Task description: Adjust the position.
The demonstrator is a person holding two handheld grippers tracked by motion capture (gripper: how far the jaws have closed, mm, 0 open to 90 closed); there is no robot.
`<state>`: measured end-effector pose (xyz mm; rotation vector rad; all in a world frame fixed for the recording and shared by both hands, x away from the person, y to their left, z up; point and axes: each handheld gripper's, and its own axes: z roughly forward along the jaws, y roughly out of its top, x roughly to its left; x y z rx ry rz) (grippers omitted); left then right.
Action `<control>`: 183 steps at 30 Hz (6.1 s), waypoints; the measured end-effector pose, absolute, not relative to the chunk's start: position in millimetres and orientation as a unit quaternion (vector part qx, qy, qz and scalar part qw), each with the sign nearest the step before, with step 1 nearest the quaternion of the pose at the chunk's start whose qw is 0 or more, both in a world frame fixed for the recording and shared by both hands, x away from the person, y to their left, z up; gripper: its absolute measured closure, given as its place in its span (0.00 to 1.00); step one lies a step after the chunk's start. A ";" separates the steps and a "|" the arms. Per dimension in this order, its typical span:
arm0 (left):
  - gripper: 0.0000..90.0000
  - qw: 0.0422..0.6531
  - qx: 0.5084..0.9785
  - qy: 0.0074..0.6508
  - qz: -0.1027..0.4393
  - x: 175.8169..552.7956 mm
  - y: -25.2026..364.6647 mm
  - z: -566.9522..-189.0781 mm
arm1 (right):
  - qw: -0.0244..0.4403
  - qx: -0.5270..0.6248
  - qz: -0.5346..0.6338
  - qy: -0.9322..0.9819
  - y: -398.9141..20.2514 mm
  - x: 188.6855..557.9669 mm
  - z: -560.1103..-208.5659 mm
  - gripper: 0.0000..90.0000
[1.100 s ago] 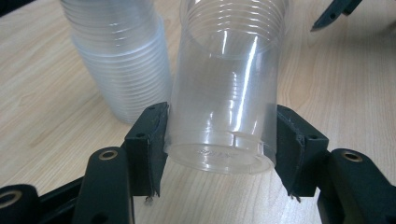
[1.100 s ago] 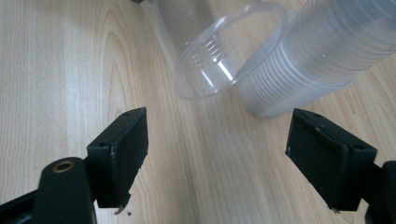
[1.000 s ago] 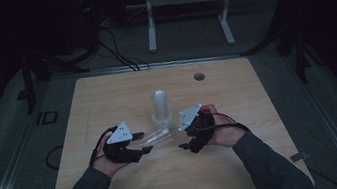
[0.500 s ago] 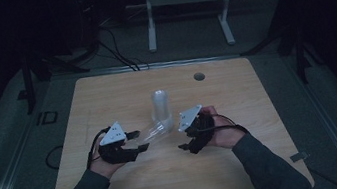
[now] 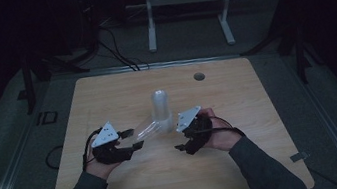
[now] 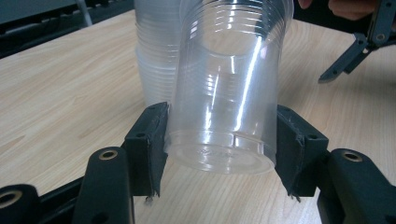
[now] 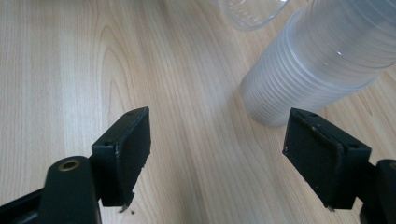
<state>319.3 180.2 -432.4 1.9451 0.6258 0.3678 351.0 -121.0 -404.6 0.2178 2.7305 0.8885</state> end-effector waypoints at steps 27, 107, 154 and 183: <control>0.47 0.538 0.772 0.283 0.186 315.2 193.8 -427.1 | 0.122 0.132 0.376 0.909 -108.2 348.1 -409.9 0.30; 0.47 0.570 0.705 0.313 0.283 296.7 187.5 -417.8 | 0.019 0.255 0.574 0.778 -82.8 356.4 -398.4 0.30; 0.46 0.586 0.700 0.290 0.287 290.6 176.4 -416.3 | -0.093 0.287 0.653 0.695 -67.5 369.4 -401.1 0.18; 0.46 0.592 0.701 0.284 0.279 290.9 173.3 -419.4 | -0.107 0.297 0.674 0.668 -66.8 372.5 -400.2 0.30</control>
